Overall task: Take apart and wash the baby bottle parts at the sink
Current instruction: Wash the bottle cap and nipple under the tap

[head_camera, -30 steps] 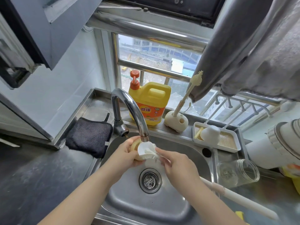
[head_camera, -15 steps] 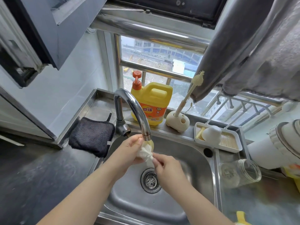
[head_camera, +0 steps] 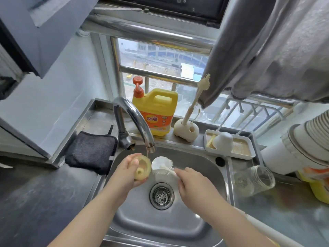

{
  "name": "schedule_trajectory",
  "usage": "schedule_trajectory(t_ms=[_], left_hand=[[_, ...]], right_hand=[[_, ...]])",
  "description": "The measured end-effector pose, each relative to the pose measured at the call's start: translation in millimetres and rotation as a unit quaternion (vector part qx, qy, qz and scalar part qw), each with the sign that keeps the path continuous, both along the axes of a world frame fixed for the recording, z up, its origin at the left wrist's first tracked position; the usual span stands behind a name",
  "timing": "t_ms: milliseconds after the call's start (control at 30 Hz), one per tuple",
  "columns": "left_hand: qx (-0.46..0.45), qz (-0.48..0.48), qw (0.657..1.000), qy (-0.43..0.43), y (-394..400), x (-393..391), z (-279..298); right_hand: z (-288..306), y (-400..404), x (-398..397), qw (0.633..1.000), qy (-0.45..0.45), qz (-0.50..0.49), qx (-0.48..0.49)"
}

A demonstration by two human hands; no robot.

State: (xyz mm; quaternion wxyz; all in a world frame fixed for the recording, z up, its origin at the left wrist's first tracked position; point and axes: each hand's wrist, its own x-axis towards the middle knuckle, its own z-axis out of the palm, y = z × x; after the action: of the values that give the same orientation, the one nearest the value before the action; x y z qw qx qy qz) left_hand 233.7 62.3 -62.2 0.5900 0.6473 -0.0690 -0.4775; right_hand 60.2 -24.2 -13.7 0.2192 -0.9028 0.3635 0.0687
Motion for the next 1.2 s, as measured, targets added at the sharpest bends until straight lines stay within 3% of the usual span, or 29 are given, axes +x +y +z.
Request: schedule_trajectory(t_ms=[133,267,467,633,800,900,1200], left_hand=[[-0.009,0.009,0.998,0.058,-3,-14,-3],[-0.008,0.018,0.997,0.077,-9,-29,-4],[0.026,-0.083,0.994,0.066,-24,-77,-5],[0.034,-0.168,0.981,0.089,-51,-129,-7],[0.045,-0.212,0.971,0.102,-80,-170,-8],[0.045,-0.222,0.969,0.100,-92,-183,-13],[0.066,-0.223,0.969,0.085,-111,-192,-35]], right_hand=[[-7,0,-23,0.995,-0.075,-0.049,0.036],[-8,3,-49,0.990,-0.075,-0.090,0.072],[-2,-3,-97,0.972,-0.099,-0.197,0.085],[5,-11,-164,0.921,-0.150,-0.341,0.111],[13,-31,-235,0.840,-0.241,-0.485,0.035],[-6,-53,-266,0.810,-0.208,-0.548,0.005],[-85,-86,-259,0.806,-0.146,-0.565,0.096]])
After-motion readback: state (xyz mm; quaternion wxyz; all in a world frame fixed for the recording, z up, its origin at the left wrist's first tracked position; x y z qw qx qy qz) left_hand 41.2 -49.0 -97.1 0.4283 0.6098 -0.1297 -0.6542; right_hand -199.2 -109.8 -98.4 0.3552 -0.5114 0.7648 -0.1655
